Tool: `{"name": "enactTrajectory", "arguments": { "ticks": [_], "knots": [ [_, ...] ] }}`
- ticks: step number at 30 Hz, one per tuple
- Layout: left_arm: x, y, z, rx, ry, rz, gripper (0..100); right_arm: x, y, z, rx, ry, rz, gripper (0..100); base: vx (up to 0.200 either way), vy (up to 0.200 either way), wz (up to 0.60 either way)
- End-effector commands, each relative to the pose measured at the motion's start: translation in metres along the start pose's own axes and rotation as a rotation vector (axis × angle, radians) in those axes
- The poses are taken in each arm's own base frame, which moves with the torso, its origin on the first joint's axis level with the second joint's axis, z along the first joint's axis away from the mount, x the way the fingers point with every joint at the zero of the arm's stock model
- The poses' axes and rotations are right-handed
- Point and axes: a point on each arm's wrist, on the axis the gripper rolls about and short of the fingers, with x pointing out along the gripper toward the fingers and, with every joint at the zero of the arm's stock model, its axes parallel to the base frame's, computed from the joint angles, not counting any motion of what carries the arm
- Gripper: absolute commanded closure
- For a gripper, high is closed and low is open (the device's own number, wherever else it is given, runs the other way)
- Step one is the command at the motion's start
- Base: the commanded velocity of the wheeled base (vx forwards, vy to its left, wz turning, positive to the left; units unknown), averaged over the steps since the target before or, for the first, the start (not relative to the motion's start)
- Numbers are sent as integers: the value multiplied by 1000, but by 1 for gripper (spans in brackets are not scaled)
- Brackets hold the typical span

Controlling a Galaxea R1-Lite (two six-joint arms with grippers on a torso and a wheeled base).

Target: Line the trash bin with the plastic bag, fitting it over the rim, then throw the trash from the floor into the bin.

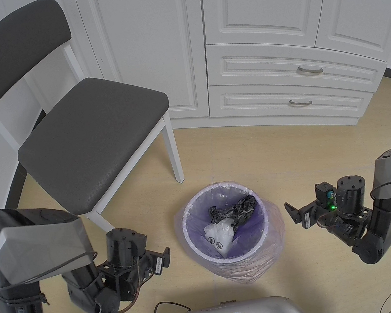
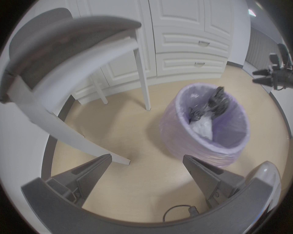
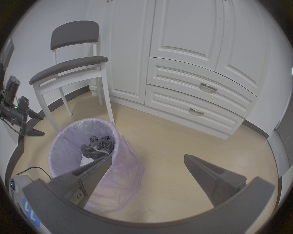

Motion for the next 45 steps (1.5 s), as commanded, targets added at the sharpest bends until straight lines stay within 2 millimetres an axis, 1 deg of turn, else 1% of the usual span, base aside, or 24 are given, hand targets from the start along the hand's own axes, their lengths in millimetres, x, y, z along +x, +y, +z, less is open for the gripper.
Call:
{"name": "enactTrajectory", "arguments": {
  "ticks": [1,3,4,6,7,9,10,11,12,13,15,18,19,20,22,26,30,32,33,34,36,38,42,45],
  "knots": [
    [-87,14,21,-43,-186,-22,0,-58,-21,20,75,-15,-30,0,0,0,0],
    [-107,22,23,-82,-230,-21,0,-74,-25,24,79,-22,-37,0,0,0,0],
    [-112,23,24,-93,-240,-21,0,-77,-25,25,80,-25,-39,0,0,0,0],
    [-139,34,28,-158,-304,-20,0,-99,-30,30,83,-41,-54,0,0,0,0],
    [-148,39,29,-176,-325,-17,0,-107,-32,32,85,-51,-58,0,0,0,0],
    [-151,40,29,-181,-332,-15,0,-110,-33,33,86,-54,-60,0,0,0,0],
    [-181,59,32,-225,-418,22,0,-139,-39,40,97,-107,-70,0,0,0,0],
    [-191,64,33,-238,-447,33,0,-148,-41,46,104,-135,-75,0,0,0,0],
    [-191,64,33,-238,-447,33,0,-148,-41,46,104,-135,-75,0,0,0,0],
    [-206,71,34,-255,-489,49,0,-163,-47,56,132,-196,-122,0,0,0,0],
    [-220,78,35,-268,-519,64,0,-179,-53,63,141,-233,-172,0,0,0,0],
    [-236,85,39,-277,-535,80,0,-202,-58,70,123,-289,-187,0,0,0,0],
    [-236,85,39,-277,-535,80,0,-202,-58,70,123,-289,-187,0,0,0,0],
    [-248,90,45,-288,-561,90,0,-216,-62,75,112,-324,-206,0,0,0,0],
    [-260,100,50,-307,-592,136,0,-231,-66,80,116,-361,-231,0,0,0,0],
    [-286,118,57,-345,-661,254,0,-266,-77,79,110,-385,-308,0,0,0,0],
    [-314,127,56,-362,-696,321,0,-296,-82,81,122,-408,-377,0,0,0,0],
    [-322,129,56,-366,-703,350,0,-304,-83,81,128,-414,-401,0,0,0,0],
    [-333,133,58,-388,-722,382,0,-315,-84,80,136,-427,-440,0,0,0,0],
    [-335,133,59,-393,-727,385,0,-317,-84,80,138,-431,-448,0,0,0,0],
    [-351,136,62,-444,-755,412,0,-330,-83,75,151,-448,-507,0,0,0,0],
    [-364,135,56,-450,-766,438,0,-339,-81,71,182,-492,-514,0,0,0,0],
    [-377,132,46,-451,-772,465,0,-356,-76,60,204,-585,-495,0,0,0,0],
    [-386,127,36,-452,-775,482,0,-364,-73,53,210,-604,-491,0,0,0,0]
  ]
}}
